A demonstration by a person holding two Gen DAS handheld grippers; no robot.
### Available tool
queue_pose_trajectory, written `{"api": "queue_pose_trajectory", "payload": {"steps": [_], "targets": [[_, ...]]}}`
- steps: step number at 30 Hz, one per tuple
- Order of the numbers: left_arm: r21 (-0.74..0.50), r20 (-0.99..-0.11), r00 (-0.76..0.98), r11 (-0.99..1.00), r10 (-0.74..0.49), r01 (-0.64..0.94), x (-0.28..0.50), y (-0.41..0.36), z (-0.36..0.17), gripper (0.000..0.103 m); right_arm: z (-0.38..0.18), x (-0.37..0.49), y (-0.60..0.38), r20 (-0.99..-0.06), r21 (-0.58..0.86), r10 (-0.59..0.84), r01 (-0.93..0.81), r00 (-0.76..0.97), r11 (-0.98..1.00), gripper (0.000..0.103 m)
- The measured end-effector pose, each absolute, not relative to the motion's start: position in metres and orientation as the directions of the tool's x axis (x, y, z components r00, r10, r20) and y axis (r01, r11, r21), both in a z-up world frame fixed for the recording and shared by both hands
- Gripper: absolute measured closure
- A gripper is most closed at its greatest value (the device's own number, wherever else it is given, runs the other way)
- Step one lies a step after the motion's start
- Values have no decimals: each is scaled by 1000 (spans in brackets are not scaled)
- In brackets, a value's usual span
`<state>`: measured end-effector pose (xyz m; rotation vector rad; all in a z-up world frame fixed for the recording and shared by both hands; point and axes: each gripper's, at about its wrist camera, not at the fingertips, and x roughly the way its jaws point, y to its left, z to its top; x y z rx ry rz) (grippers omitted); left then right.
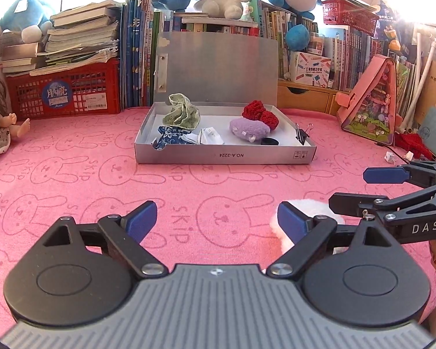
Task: Organize objects
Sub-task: 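Grasp the crumpled white tissue with the left gripper while the right gripper grasps the white fluffy plush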
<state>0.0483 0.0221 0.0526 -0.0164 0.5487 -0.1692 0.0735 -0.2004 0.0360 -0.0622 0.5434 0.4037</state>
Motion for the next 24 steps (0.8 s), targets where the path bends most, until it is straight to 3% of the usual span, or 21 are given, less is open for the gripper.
{"api": "queue_pose_trajectory", "payload": {"steps": [20,24], "targets": [[-44,-562,813,987,-152,154,11,26,13,10,1,70,-165,-578,-12,385,-480,719,877,9],[-48,-558,816,987,-152,152,9,26,9,8,-5,72,-163,-605,-12,388,-495,695,869,12]]}}
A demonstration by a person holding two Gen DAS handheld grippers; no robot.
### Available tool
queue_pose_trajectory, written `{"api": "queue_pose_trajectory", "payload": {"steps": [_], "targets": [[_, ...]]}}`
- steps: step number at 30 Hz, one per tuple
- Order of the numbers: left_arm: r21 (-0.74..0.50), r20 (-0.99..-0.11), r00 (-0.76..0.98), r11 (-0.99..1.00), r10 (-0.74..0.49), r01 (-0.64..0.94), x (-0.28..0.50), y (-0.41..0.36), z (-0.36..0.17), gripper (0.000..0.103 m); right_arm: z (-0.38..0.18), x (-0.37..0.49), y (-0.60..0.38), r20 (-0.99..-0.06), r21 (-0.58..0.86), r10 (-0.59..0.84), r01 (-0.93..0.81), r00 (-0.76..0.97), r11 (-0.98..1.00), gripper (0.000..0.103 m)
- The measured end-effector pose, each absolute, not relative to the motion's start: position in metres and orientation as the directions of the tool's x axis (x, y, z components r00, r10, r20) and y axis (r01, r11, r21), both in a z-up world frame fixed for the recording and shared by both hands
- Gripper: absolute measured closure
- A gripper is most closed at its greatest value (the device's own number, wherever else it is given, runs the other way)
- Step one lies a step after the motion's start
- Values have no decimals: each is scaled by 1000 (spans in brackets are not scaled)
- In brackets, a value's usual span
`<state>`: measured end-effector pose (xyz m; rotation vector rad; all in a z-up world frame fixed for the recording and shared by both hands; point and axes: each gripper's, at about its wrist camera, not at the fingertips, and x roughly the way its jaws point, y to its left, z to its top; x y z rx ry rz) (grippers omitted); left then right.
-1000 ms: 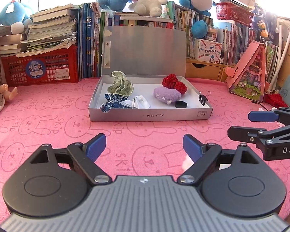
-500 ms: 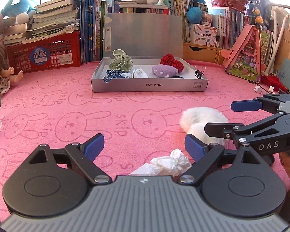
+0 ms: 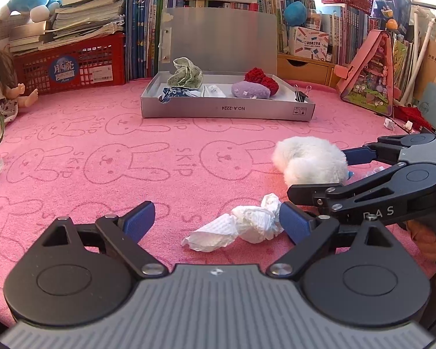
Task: Organize objects
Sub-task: 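Grasp the crumpled white tissue with the left gripper while the right gripper grasps the white fluffy plush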
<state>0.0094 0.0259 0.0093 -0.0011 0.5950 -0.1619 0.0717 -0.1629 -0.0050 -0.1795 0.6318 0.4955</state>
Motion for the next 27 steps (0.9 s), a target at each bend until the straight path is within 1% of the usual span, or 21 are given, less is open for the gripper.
{"api": "queue_pose_trajectory", "payload": {"steps": [4,18,23,27], "targets": [[-52,-557,815,986,-159,156,7,25,7,7,-10,70,-162,-608,-18,386,-498,694,867,14],[-61,-546,821,985,-168,161,2,22,10,7,-13,70,-166,-588,3,400,-492,703,870,13],[-55,-551,817,984,-171,169,2,17,8,7,-13,69,-166,-585,11,402,-488,704,873,15],[-49,-557,814,985,-166,167,2,15,5,7,-13,69,-168,-579,21,403,-481,709,877,20]]}}
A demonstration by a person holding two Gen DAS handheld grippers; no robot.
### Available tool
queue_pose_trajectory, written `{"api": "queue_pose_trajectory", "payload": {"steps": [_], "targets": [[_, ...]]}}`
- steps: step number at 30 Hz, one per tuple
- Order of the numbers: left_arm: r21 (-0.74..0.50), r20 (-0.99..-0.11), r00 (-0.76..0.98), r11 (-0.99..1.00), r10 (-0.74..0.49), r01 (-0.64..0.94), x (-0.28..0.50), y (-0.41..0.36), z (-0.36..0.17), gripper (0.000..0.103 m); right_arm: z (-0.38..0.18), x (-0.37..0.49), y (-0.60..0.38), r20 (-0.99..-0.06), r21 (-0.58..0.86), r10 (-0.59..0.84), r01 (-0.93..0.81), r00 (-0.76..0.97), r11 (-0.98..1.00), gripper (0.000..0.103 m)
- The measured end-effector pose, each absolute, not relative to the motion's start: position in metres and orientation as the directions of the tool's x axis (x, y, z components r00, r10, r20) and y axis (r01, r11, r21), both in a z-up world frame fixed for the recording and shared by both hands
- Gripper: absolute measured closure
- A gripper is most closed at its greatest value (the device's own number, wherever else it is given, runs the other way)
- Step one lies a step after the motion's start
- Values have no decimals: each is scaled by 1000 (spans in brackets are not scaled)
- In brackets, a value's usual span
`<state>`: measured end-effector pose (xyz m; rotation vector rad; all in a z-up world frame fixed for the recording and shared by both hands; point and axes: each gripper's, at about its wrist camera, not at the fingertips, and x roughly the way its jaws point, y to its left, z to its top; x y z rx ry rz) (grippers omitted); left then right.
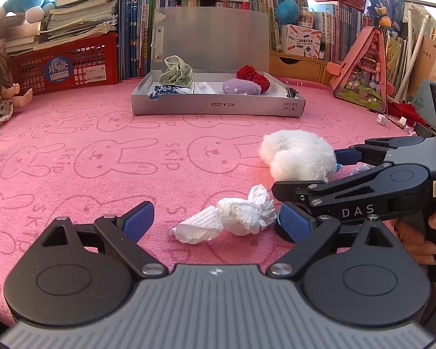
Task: Organize objects
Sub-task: 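Grasp the crumpled white tissue with the left gripper while the right gripper grasps the white fluffy plush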
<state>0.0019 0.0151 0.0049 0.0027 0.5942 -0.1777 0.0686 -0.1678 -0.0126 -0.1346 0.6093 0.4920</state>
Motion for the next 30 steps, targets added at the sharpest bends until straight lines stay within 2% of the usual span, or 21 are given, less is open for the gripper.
{"api": "queue_pose_trajectory", "payload": {"steps": [4,14,22,27,30], "targets": [[-67,-564,808,985,-169,160,3,16,2,7,-12,69,-171,-568,43,406,-466,716,884,26],[-76,-567,802,981,-190,179,3,11,0,10,-12,68,-172,-564,48,406,-463,719,885,27],[-58,-552,808,976,-205,208,-1,3,0,30,-13,68,-172,-564,49,407,-462,719,885,27],[-75,-541,815,977,-209,201,-4,5,0,49,-13,68,-172,-563,54,408,-460,719,886,28],[-82,-542,815,978,-206,193,-4,7,0,53,-13,67,-173,-560,59,409,-458,720,887,28]]}}
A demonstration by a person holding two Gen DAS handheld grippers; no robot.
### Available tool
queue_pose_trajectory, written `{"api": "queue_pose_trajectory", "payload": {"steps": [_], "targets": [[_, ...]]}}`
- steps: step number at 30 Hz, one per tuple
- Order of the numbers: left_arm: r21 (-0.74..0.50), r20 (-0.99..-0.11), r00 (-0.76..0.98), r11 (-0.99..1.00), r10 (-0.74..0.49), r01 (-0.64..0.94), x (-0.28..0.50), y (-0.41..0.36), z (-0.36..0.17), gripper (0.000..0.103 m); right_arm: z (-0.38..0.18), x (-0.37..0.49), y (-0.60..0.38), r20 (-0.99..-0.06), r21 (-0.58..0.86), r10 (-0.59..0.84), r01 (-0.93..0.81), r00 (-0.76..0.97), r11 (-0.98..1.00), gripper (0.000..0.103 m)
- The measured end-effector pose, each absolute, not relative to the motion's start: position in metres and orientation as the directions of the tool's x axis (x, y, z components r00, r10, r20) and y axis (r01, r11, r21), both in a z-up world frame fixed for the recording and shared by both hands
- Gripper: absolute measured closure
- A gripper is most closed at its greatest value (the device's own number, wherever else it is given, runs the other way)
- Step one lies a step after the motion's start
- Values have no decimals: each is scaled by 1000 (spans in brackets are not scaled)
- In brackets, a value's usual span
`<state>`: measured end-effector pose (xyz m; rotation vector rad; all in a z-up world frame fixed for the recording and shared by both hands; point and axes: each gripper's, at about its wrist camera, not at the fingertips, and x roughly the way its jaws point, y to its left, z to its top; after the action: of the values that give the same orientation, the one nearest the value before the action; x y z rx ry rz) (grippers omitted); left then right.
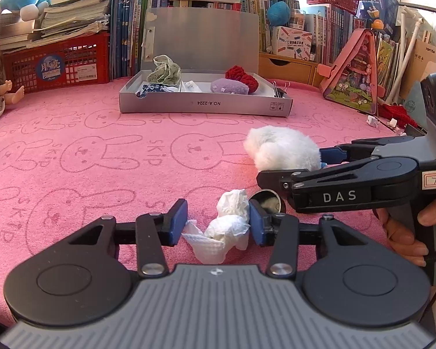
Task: Organize objects
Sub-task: 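Grasp the crumpled white tissue with the left gripper while the right gripper grasps the white fluffy plush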
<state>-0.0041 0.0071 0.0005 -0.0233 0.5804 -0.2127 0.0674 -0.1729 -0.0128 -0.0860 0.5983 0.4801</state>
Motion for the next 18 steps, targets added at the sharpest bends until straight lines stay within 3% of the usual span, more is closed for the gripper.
{"api": "queue_pose_trajectory", "payload": {"steps": [5,18], "targets": [[-101,-540,817,979,-202,175,-4,11,3,60,-13,67,-173,-558,63,410,-457,721,888,29],[-93,-505,844,983,-181,156,12,19,18,64,-11,66,-172,-554,57,393,-438,734,897,37]]}}
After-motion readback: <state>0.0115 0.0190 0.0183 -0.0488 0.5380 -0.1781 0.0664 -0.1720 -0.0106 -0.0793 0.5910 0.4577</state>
